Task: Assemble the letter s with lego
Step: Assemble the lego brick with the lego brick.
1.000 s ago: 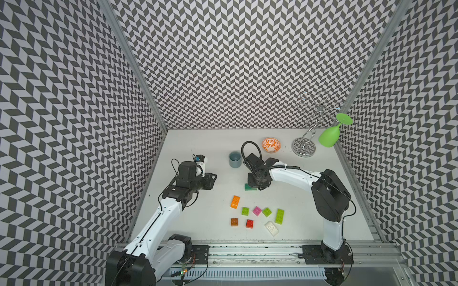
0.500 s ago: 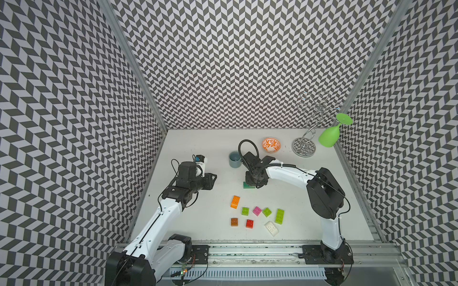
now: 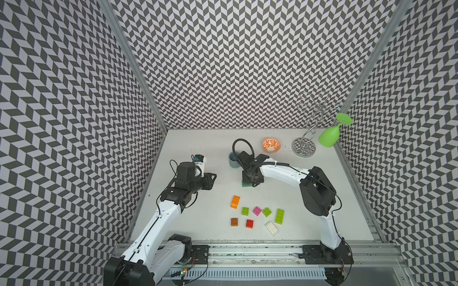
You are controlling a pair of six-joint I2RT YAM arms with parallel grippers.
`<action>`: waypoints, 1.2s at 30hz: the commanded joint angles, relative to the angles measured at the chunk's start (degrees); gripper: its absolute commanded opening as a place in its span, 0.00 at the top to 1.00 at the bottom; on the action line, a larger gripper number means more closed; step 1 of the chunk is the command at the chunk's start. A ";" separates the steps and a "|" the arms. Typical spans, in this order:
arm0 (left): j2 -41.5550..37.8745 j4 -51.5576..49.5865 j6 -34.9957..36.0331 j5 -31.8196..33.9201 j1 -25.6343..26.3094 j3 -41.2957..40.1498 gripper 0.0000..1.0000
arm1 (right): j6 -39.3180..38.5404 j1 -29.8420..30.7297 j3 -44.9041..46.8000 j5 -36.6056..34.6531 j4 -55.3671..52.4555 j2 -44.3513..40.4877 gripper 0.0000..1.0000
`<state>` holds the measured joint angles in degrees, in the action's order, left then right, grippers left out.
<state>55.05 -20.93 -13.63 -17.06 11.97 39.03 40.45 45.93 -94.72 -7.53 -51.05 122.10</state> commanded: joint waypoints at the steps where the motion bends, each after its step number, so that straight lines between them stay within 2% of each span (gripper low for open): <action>1: -1.10 1.24 -0.33 -0.06 -0.19 -0.61 0.65 | -0.13 0.07 4.53 1.75 -2.63 10.90 0.96; 9: -0.77 1.24 -0.29 -0.28 -0.19 -0.45 0.63 | 1.90 0.03 2.66 -1.98 -5.32 0.96 0.93; 14: -0.34 1.15 -0.40 0.13 -0.19 -0.44 0.63 | 2.74 -0.13 6.40 -2.84 -4.91 -4.16 0.89; 18: -0.17 1.07 -0.51 0.52 -0.19 -0.49 0.63 | 2.62 -0.38 9.32 -1.94 -3.05 -4.69 0.86; 29: 0.13 0.98 -0.58 1.17 0.16 -0.46 0.62 | 2.44 -1.14 7.94 -0.08 -1.21 -5.52 0.55; 36: 0.06 0.89 -0.61 1.64 0.41 -0.53 0.62 | 1.83 -1.11 5.83 0.16 -1.75 -6.67 0.43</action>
<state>55.16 -20.75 -14.04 -16.05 12.03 39.00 41.87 44.82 -87.22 -7.42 -51.42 115.83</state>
